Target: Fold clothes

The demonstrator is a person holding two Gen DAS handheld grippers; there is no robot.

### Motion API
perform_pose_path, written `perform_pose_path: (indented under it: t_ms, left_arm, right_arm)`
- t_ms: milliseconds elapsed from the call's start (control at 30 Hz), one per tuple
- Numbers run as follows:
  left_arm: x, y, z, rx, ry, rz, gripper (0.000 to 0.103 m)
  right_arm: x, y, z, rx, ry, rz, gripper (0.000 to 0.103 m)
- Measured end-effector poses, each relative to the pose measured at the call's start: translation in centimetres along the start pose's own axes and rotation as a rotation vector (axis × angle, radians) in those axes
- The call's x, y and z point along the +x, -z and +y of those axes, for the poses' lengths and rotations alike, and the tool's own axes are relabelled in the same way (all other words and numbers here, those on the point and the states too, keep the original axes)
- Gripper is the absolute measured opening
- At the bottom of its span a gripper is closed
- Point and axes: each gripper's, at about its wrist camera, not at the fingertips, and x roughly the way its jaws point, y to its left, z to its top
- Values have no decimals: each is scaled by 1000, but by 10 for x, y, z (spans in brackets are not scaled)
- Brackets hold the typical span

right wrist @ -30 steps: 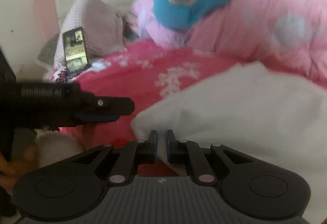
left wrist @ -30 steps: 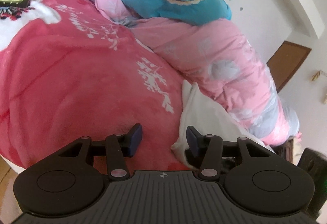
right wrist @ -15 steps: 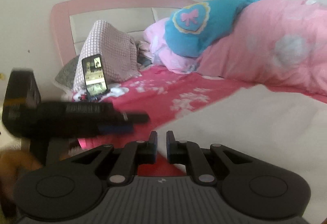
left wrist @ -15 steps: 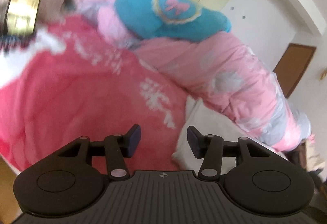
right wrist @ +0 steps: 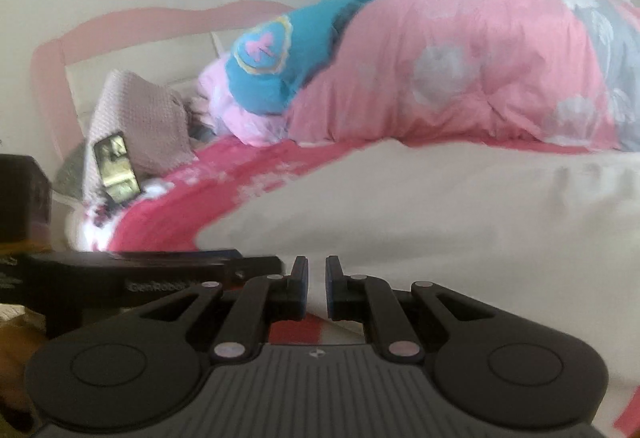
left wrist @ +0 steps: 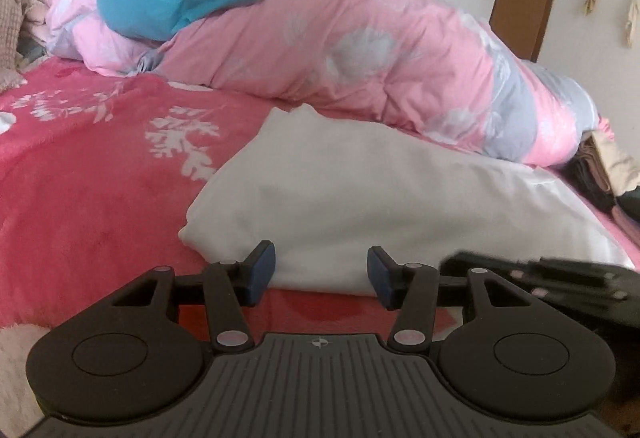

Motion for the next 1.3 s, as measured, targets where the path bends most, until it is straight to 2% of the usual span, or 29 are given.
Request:
perform_pose_path:
  t_ms: [67, 233, 333, 400, 467, 533, 633, 767, 800, 867, 900, 1000, 1133, 1200, 1300]
  left_arm:
    - [1, 0, 3, -3, 6, 5, 51]
    - [3, 1, 0, 25, -7, 13, 51]
    - [3, 0, -4, 39, -20, 25, 53]
    - [3, -1, -5, 43, -23, 30, 53]
    - [3, -3, -6, 48, -21, 35, 54]
    - [2, -5, -9, 65, -24, 43, 57]
    - [-2, -11, -16, 87, -44, 51, 59]
    - [-7, -15, -28, 119, -6, 24, 64]
    - [-6, -14, -32, 132, 7, 23, 68]
    - [3, -10, -39, 147, 15, 50, 69]
    - [8, -8, -41, 145, 8, 74, 69]
    - [15, -4, -42, 144, -13, 98, 69]
    - [16, -5, -42, 142, -14, 110, 70]
    - [16, -5, -42, 140, -16, 114, 73]
    - [18, -6, -48, 159, -32, 129, 77]
  right_arm:
    - [-4, 8, -11, -17, 32, 2, 8]
    - [-26, 23, -26, -36, 35, -10, 6]
    - [-37, 14, -22, -27, 47, -16, 7]
    - [-49, 9, -18, -59, 80, -70, 7]
    - [-50, 13, -23, -89, 138, -74, 8]
    - [-40, 28, -40, -54, 159, -13, 8]
    - [-51, 22, -46, 3, 134, -22, 8]
    - [-77, 13, -47, -9, 170, -108, 9]
    - [-78, 16, -50, -17, 188, -102, 9]
    - [-63, 31, -62, -12, 217, -20, 10]
    - [-64, 39, -65, -17, 209, -57, 10]
    - [-66, 29, -55, -80, 235, -33, 10]
    - [-97, 21, -58, -75, 305, -119, 10]
    - [-95, 28, -72, -34, 342, -68, 14]
    - [-91, 44, -87, -6, 318, -67, 14]
